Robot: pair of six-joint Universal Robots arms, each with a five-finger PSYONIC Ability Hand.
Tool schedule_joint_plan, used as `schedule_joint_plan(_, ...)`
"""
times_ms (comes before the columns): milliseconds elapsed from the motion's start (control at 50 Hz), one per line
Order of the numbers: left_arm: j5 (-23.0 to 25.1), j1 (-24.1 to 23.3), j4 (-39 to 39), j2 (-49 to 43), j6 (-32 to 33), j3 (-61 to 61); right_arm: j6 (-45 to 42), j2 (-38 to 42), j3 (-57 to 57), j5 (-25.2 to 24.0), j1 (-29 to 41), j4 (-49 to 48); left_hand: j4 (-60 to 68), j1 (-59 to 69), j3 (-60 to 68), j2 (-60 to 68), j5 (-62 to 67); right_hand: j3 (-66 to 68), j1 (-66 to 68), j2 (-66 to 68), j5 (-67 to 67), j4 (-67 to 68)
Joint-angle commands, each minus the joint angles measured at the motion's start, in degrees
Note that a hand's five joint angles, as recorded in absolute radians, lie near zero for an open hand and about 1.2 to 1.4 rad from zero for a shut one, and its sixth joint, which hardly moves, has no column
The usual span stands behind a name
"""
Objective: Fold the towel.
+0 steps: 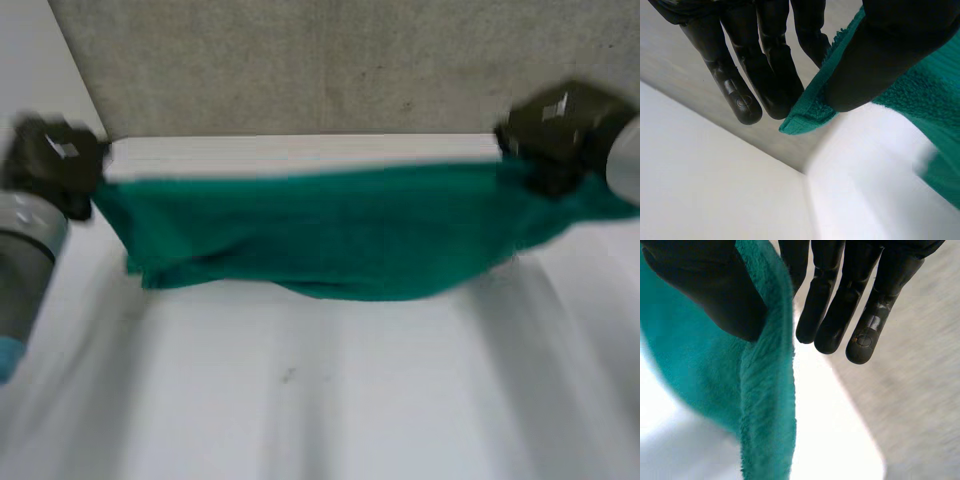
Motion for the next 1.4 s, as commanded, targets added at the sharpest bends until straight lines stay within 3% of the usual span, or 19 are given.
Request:
schedule_joint_plan(20,0.9,-2.7,-6.2,-10.9,-0.6,-0.8,-9.5,13.3,3.8,2.1,-0.4,5.0,11.5,15.1,11.6,11.2,12.9,12.2,24.6,12.5,14.2,11.9)
schedule_joint_plan(100,0.6,-3.5,-7.3,-18.6,-0.4,4.2,-9.6,19.2,1.4,3.9,-0.3,2.3,11.5,15.1,11.6,11.2,12.9,12.2,24.6,12.5,14.2,11.9)
schedule_joint_plan(160,0.4,-3.6,-7.2,-22.4,-0.2,12.8,-9.5,25.3,-6.0,7.8,-0.2,-1.5,11.5,15.1,11.6,11.2,12.9,12.2,24.6,12.5,14.2,11.9)
schedule_joint_plan(280,0.6,-3.6,-5.3,-24.9,0.1,33.3,-8.1,27.7,-24.9,11.7,0.0,-10.2,11.5,15.1,11.6,11.2,12.9,12.2,24.6,12.5,14.2,11.9)
schedule_joint_plan(360,-0.2,-3.6,6.3,-24.1,-0.2,47.1,-2.5,27.3,-34.7,11.3,0.7,-22.2,11.5,15.1,11.6,11.2,12.9,12.2,24.6,12.5,14.2,11.9)
schedule_joint_plan(400,-1.1,-3.6,10.5,-22.3,-0.2,47.9,1.2,24.7,-34.3,10.7,0.9,-30.2,11.5,15.1,11.6,11.2,12.9,12.2,24.6,12.5,14.2,11.9)
schedule_joint_plan(480,-2.5,-3.8,14.9,-18.5,-0.7,45.2,3.3,17.5,-28.1,10.0,0.8,-34.2,11.5,15.1,11.6,11.2,12.9,12.2,24.6,12.5,14.2,11.9)
schedule_joint_plan(540,-2.0,-3.8,14.7,-16.8,-1.6,38.5,3.5,11.0,-15.8,6.2,0.6,-34.0,11.5,15.1,11.6,11.2,12.9,12.2,24.6,12.5,14.2,11.9)
schedule_joint_plan(760,-1.2,-2.7,15.0,-15.2,-3.7,13.6,3.8,10.5,7.5,3.4,0.9,-30.8,11.5,15.1,11.6,11.2,12.9,12.2,24.6,12.5,14.2,11.9)
schedule_joint_plan(820,-0.6,-2.0,15.4,-15.9,-4.5,9.3,4.0,11.9,10.5,3.1,1.2,-31.1,11.5,15.1,11.6,11.2,12.9,12.2,24.6,12.5,14.2,11.9)
schedule_joint_plan(920,1.0,-1.5,18.6,-20.2,-6.5,2.9,4.4,23.1,11.4,3.3,2.4,-31.0,11.5,15.1,11.6,11.2,12.9,12.2,24.6,12.5,14.2,11.9)
schedule_joint_plan(1000,1.1,-1.2,19.4,-20.8,-6.7,0.8,5.4,27.4,11.6,3.2,2.1,-31.5,11.5,15.1,11.6,11.2,12.9,12.2,24.6,12.5,14.2,11.9)
schedule_joint_plan(1080,1.1,-0.9,19.4,-20.5,-6.7,0.3,6.5,27.2,11.8,3.2,1.9,-31.9,11.5,15.1,11.6,11.2,12.9,12.2,24.6,12.5,14.2,11.9)
schedule_joint_plan(1100,1.1,-0.9,19.4,-20.3,-6.7,0.2,12.0,23.7,13.0,2.6,1.3,-32.8,11.5,15.1,11.6,11.2,12.9,3.6,16.0,3.9,5.6,3.3)
schedule_joint_plan(1180,1.1,0.1,19.4,-18.5,-6.7,-0.1,19.0,18.7,16.4,0.4,0.9,-34.2,11.5,15.1,11.6,11.2,12.9,-18.5,-6.0,-18.1,-16.4,-18.8)
schedule_joint_plan(1400,1.1,0.1,19.4,-18.1,-6.8,-0.8,24.8,16.8,21.0,-1.2,-7.3,-33.3,11.5,15.1,11.6,11.2,12.9,-18.9,-6.4,-18.5,-16.8,-19.2)
